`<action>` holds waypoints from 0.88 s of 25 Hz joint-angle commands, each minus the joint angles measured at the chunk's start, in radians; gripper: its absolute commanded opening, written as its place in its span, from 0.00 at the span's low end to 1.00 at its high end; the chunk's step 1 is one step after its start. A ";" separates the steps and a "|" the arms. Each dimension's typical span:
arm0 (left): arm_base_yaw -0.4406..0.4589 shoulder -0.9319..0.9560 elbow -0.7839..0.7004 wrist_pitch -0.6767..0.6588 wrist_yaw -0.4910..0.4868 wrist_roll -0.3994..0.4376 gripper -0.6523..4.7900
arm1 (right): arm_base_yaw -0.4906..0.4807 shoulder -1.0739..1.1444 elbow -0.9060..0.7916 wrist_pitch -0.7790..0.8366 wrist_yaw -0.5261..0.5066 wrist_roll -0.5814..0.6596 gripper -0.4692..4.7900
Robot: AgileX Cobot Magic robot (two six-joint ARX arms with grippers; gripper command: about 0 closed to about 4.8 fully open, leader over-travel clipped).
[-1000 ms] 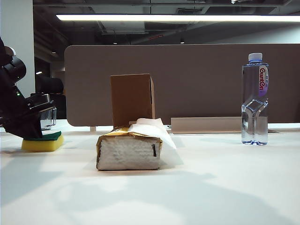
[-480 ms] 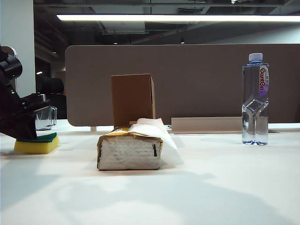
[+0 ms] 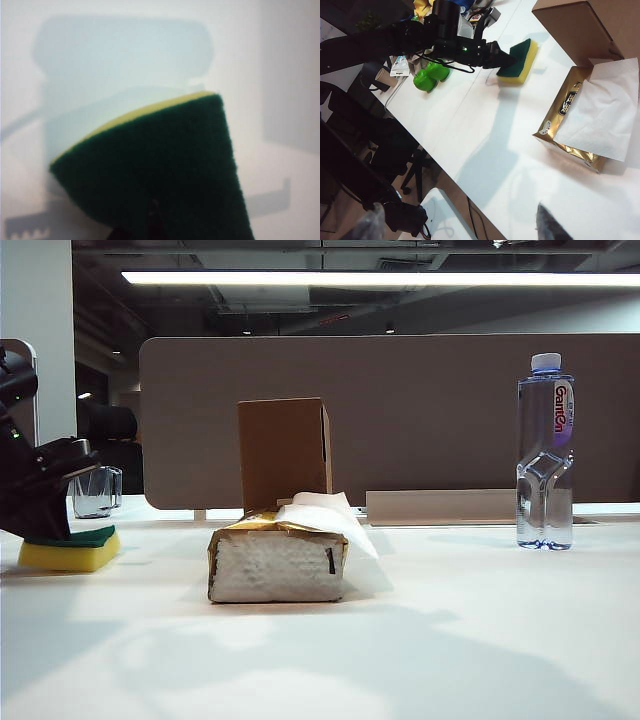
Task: Move the sponge from left to right to wipe the table, avoiding obstacles on the table, and finally reaching the bottle of mineral water.
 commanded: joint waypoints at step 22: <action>-0.001 -0.113 -0.269 0.029 -0.014 -0.021 0.11 | 0.001 -0.003 0.005 0.010 -0.006 -0.003 0.83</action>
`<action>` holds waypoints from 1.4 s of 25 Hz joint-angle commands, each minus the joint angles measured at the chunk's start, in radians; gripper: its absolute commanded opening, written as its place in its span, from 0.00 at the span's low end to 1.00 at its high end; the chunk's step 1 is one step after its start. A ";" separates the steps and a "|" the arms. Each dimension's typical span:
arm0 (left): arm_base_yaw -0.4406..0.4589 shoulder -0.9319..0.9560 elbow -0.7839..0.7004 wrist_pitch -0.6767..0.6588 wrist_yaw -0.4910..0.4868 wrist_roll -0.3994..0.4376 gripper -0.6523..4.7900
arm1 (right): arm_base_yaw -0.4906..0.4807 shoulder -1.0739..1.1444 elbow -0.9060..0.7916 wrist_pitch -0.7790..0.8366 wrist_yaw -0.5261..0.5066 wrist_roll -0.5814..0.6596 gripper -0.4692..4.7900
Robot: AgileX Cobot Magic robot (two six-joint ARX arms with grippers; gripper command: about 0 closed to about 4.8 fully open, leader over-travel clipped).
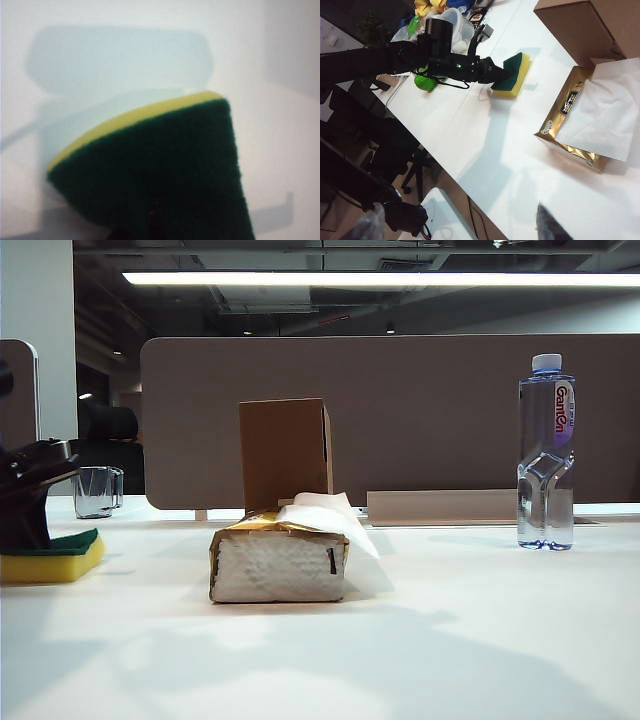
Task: Move the sponge from left to right to wipe the table, avoiding obstacles on the table, and finally reaching the bottle of mineral water.
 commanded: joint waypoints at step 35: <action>-0.027 -0.380 -0.568 0.037 0.013 -0.127 0.11 | 0.001 -0.004 0.005 0.010 -0.031 -0.011 0.83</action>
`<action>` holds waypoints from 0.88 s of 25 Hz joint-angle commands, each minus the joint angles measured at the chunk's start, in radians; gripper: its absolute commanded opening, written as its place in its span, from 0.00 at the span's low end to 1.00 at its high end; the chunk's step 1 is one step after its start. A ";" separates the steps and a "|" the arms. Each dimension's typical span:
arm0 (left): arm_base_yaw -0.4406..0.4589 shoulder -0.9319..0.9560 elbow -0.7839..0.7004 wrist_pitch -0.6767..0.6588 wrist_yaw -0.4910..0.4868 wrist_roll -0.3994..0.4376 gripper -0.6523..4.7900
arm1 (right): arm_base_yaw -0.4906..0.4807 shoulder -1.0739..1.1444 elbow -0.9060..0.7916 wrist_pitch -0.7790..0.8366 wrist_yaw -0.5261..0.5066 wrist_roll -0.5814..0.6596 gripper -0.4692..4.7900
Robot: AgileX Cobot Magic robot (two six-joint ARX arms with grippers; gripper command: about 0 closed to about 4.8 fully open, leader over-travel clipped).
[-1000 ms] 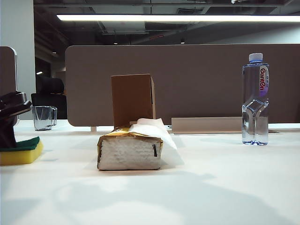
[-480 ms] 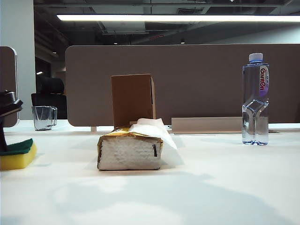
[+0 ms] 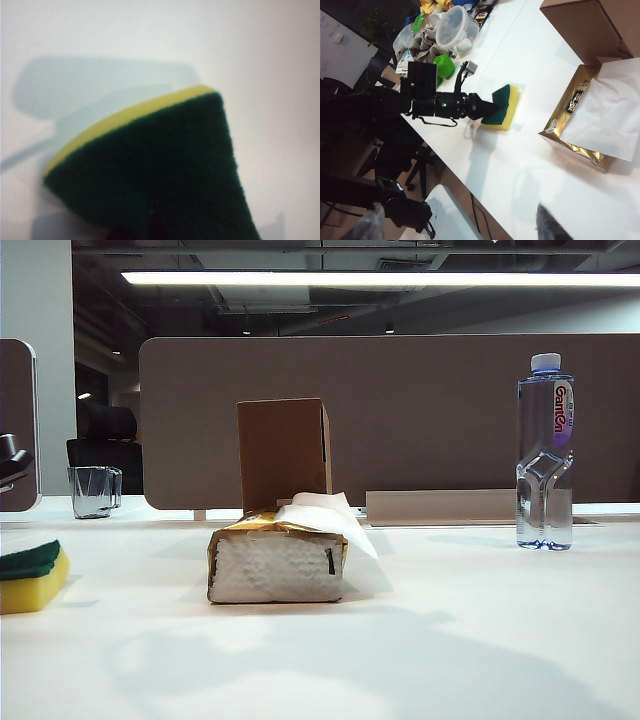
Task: Move the sponge from left to right to wipe the table, avoiding obstacles on the table, and finally reaching the bottle of mineral water.
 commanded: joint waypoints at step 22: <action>-0.271 -0.298 -0.234 -0.146 -0.039 -0.236 0.11 | 0.001 -0.015 0.005 0.010 -0.027 -0.029 0.83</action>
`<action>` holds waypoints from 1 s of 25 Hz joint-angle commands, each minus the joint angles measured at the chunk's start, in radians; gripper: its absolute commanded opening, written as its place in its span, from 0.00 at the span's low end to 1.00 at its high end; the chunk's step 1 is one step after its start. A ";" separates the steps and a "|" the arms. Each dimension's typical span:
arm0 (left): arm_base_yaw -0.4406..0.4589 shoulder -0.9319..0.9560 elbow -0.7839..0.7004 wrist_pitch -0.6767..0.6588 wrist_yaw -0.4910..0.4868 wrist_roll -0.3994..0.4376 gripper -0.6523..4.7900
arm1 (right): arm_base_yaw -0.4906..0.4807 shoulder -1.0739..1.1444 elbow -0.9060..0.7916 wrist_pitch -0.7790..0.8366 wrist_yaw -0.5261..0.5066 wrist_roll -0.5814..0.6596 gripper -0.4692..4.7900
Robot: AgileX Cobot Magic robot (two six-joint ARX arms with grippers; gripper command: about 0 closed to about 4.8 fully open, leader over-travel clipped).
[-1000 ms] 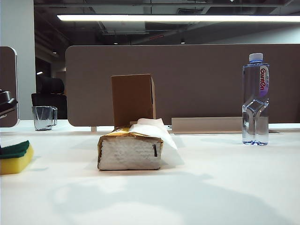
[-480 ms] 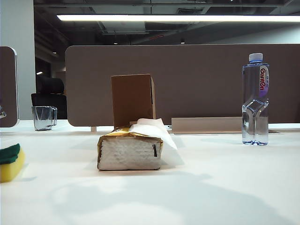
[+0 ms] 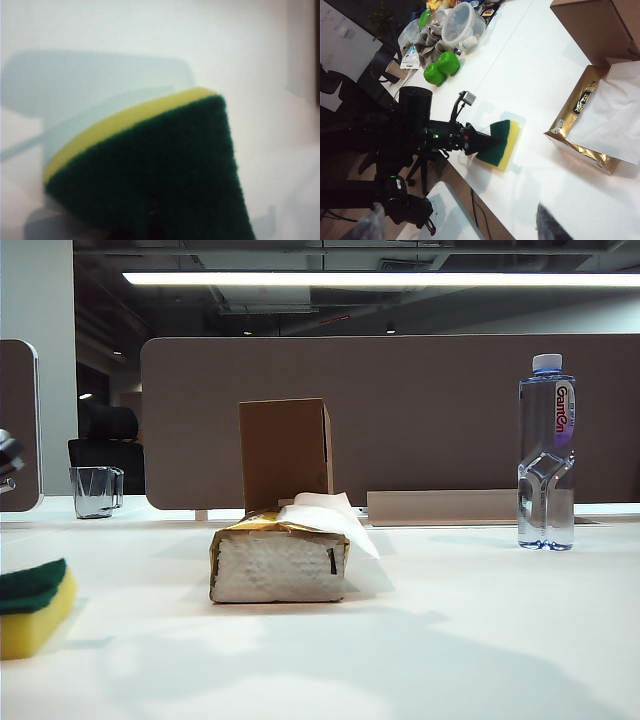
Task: Move the sponge from left to right to wipe the table, avoiding obstacles on the table, and finally reaching the bottle of mineral water.
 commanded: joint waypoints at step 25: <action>-0.515 0.029 -0.084 0.231 -0.150 -0.397 0.11 | 0.001 -0.039 0.004 -0.014 -0.031 -0.024 0.83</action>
